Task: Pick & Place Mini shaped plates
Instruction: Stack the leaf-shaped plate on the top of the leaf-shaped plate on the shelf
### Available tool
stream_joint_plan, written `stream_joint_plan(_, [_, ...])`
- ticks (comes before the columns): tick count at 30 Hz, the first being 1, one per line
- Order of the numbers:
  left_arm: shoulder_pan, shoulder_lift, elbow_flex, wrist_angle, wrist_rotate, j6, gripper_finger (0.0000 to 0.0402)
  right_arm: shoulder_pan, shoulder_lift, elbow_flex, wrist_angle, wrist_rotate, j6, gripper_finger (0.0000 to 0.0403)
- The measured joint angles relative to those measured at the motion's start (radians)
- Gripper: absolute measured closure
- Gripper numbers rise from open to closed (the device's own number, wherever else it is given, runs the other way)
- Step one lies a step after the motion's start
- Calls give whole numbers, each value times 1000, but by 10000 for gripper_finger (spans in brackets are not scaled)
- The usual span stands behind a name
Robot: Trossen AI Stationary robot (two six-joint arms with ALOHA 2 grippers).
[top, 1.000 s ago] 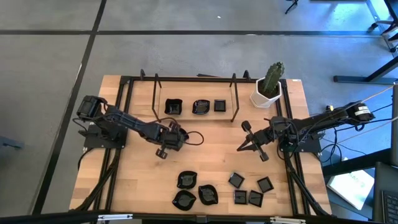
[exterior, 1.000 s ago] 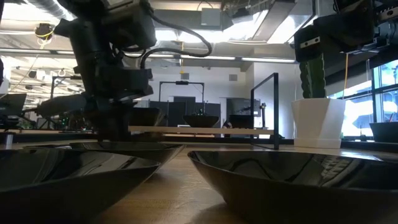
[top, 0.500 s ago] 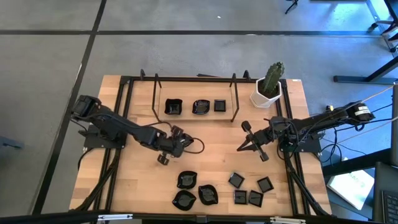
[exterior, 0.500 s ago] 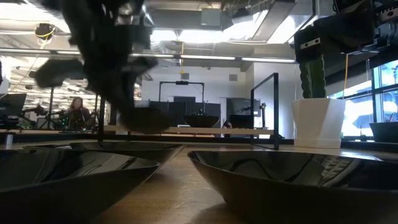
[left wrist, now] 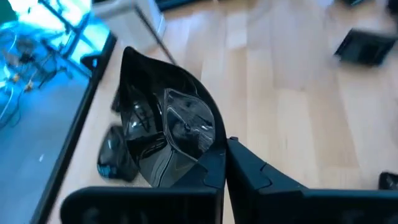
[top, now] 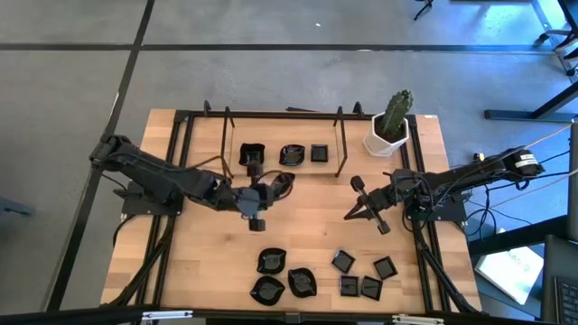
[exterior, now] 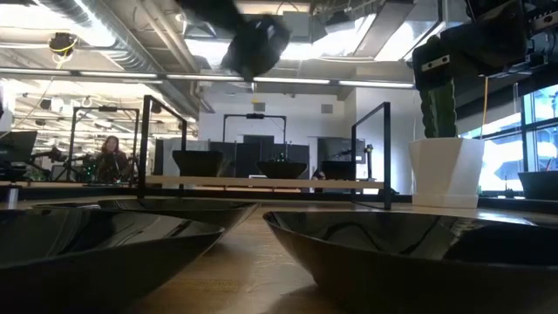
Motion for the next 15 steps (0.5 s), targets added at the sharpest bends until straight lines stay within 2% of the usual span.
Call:
stream_joint_plan(3, [51, 25, 70, 2, 39, 60, 399, 0, 0, 0, 3, 0, 6, 389])
stream_joint_plan(8, [183, 100, 175, -3, 89, 69, 398, 0, 0, 0, 3, 0, 21, 389])
stream_joint_plan(15, [386, 234, 217, -7, 198, 78, 398, 0, 0, 0, -2, 0, 23, 389])
